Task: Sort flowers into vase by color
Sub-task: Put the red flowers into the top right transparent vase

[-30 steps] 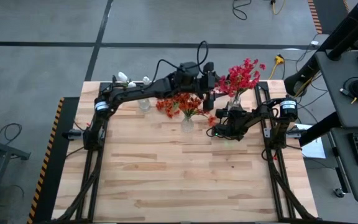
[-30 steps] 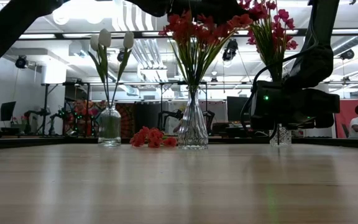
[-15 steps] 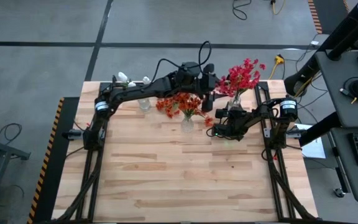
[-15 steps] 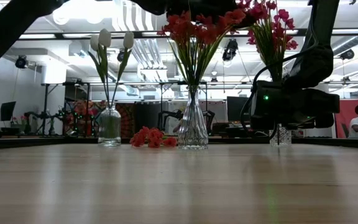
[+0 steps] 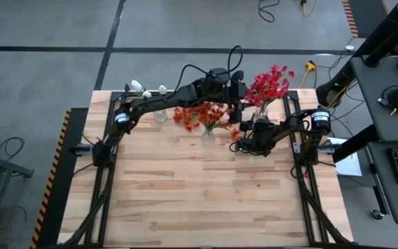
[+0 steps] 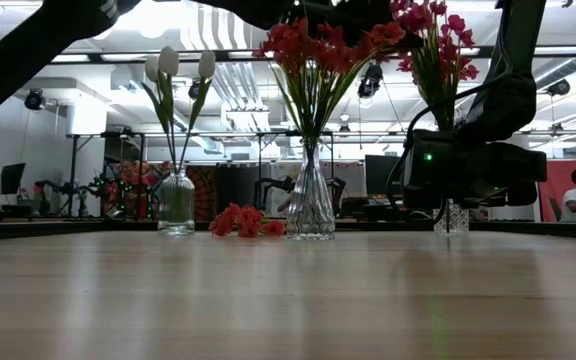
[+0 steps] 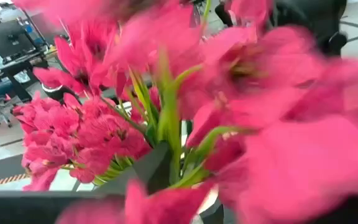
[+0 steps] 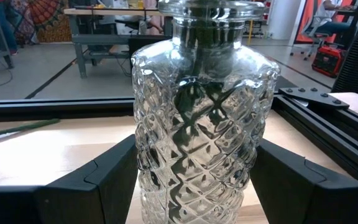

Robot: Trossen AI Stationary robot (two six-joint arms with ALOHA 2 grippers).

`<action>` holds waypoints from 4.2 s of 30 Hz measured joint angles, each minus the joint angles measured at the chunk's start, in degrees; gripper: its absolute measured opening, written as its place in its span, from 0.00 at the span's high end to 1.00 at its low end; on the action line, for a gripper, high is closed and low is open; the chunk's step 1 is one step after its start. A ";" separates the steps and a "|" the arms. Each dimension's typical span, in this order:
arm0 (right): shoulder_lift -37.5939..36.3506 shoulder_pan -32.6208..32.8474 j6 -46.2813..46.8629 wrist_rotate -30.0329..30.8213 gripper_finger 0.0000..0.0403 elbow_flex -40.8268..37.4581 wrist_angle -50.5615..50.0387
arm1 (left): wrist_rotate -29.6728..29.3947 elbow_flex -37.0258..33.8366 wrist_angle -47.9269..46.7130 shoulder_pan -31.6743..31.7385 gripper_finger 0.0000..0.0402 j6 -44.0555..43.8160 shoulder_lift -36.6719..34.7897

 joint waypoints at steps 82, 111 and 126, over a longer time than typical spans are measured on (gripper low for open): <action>-0.09 0.03 -1.01 -0.37 0.35 0.02 0.06 | -0.56 -1.78 5.79 1.75 0.99 0.29 5.06; -0.07 0.04 -1.27 -0.37 0.35 0.02 0.10 | -1.09 6.63 -8.56 1.72 0.64 2.53 5.53; -0.19 0.00 -1.71 -0.78 0.30 0.04 -0.13 | -1.93 11.70 -20.68 1.90 0.39 7.82 0.87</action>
